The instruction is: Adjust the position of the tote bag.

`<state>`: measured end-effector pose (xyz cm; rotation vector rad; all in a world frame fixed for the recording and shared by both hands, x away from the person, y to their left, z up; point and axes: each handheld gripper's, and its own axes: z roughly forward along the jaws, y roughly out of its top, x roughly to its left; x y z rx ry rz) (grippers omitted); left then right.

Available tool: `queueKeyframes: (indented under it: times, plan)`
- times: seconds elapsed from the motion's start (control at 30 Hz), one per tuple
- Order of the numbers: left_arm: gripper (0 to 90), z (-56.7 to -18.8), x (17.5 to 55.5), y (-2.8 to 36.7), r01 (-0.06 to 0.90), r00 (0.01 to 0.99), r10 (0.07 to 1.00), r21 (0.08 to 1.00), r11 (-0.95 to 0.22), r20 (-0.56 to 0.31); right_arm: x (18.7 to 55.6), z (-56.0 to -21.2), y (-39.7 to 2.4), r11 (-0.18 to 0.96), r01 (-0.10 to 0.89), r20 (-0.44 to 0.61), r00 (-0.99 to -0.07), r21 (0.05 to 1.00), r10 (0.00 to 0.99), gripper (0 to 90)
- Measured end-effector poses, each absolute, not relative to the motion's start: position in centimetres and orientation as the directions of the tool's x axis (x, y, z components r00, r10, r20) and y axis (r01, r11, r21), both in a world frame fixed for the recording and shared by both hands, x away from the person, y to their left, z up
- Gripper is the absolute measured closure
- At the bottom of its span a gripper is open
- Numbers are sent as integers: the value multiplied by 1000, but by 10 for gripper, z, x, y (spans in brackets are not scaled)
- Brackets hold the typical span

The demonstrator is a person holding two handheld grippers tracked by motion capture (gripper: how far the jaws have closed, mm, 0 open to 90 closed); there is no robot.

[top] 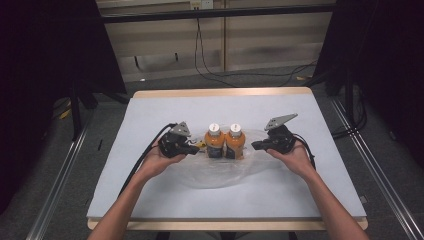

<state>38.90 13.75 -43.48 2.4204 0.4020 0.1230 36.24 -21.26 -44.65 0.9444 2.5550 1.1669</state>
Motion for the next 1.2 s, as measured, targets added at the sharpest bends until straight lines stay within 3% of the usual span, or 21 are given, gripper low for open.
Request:
queueKeyframes:
  times: [0.27, 0.47, 0.7, 1.2]
  plan:
    - [900, -466, 398, 133, 318, 935, 350, 577, -752, -60, 374, -467, -203, 583, 502, 67, -791, 638, 608, 900]
    - [900, -464, 399, 134, 297, 938, 345, 544, -785, -14, 376, -470, -201, 642, 499, 23, -799, 582, 601, 900]
    - [900, -459, 401, 159, 287, 923, 368, 445, -848, 107, 374, -465, -214, 693, 511, -58, -783, 509, 620, 900]
    - [900, -459, 401, 181, 295, 919, 378, 437, -850, 116, 362, -461, -240, 726, 524, -119, -769, 445, 628, 900]
